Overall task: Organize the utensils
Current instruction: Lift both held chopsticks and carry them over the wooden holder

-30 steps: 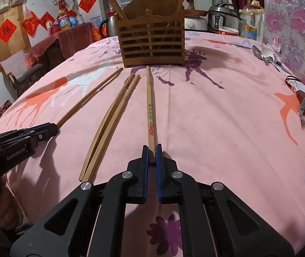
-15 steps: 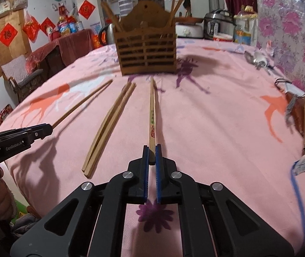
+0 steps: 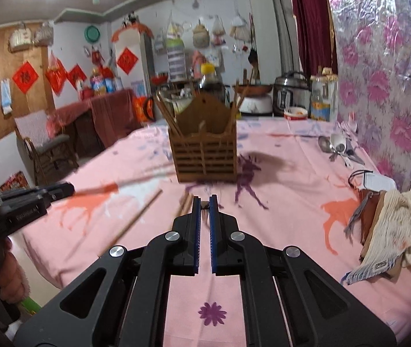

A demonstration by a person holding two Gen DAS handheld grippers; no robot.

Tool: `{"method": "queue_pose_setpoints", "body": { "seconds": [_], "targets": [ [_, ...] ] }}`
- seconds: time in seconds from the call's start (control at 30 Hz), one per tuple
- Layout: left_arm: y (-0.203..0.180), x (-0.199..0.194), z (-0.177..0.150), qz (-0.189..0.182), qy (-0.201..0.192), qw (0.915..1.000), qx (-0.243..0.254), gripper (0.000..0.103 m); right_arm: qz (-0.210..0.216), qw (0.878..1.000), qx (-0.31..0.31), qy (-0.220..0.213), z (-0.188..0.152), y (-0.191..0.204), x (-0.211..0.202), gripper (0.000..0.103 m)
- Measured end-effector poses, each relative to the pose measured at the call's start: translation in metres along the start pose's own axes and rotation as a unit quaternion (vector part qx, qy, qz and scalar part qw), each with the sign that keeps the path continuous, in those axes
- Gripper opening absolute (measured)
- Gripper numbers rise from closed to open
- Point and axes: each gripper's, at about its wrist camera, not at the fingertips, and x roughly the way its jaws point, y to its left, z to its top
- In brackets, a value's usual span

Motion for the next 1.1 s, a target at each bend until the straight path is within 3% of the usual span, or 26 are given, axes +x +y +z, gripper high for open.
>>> {"method": "queue_pose_setpoints", "body": {
  "seconds": [0.03, 0.07, 0.1, 0.13, 0.3, 0.43, 0.5, 0.63, 0.8, 1.0, 1.1],
  "targets": [
    [0.002, 0.002, -0.004, -0.002, 0.005, 1.0, -0.006, 0.018, 0.0, 1.0, 0.001, 0.0, 0.0, 0.0, -0.002, 0.006],
    [0.004, 0.006, -0.01, -0.003, 0.012, 0.9998, -0.014, 0.042, 0.0, 1.0, 0.002, 0.0, -0.002, 0.0, -0.004, 0.006],
    [0.007, 0.01, -0.016, -0.002, 0.017, 0.9996, -0.021, 0.05, -0.001, 1.0, 0.003, 0.001, -0.003, 0.0, -0.004, 0.006],
    [0.011, 0.017, -0.025, 0.0, 0.026, 0.9992, -0.029, 0.052, -0.001, 1.0, 0.006, 0.005, -0.006, -0.002, -0.004, 0.006],
    [0.018, 0.056, -0.06, 0.021, 0.084, 0.9961, -0.019, 0.051, -0.001, 1.0, 0.012, 0.007, -0.007, -0.005, -0.005, 0.006],
    [0.03, 0.085, -0.071, 0.027, 0.116, 0.9924, -0.03, 0.04, -0.001, 1.0, 0.011, 0.008, -0.007, -0.005, -0.004, 0.006],
    [0.03, 0.086, -0.072, 0.036, 0.106, 0.9935, -0.018, 0.035, -0.001, 1.0, 0.011, 0.008, -0.006, -0.006, -0.004, 0.006],
    [0.022, 0.085, -0.076, 0.028, 0.101, 0.9945, 0.009, 0.008, 0.0, 1.0, 0.014, 0.009, -0.007, -0.005, -0.003, 0.006],
    [0.015, 0.065, -0.063, 0.011, 0.087, 0.9961, 0.0, 0.006, 0.0, 1.0, 0.015, 0.01, -0.007, -0.005, -0.002, 0.006],
    [0.003, 0.016, -0.007, 0.002, 0.018, 0.9998, 0.011, 0.006, 0.007, 1.0, 0.015, 0.008, -0.001, -0.005, 0.004, 0.006],
    [0.0, 0.007, 0.024, -0.007, 0.003, 0.9999, 0.011, 0.006, 0.011, 1.0, 0.018, 0.007, 0.009, -0.005, 0.009, 0.006]
  ]
}}
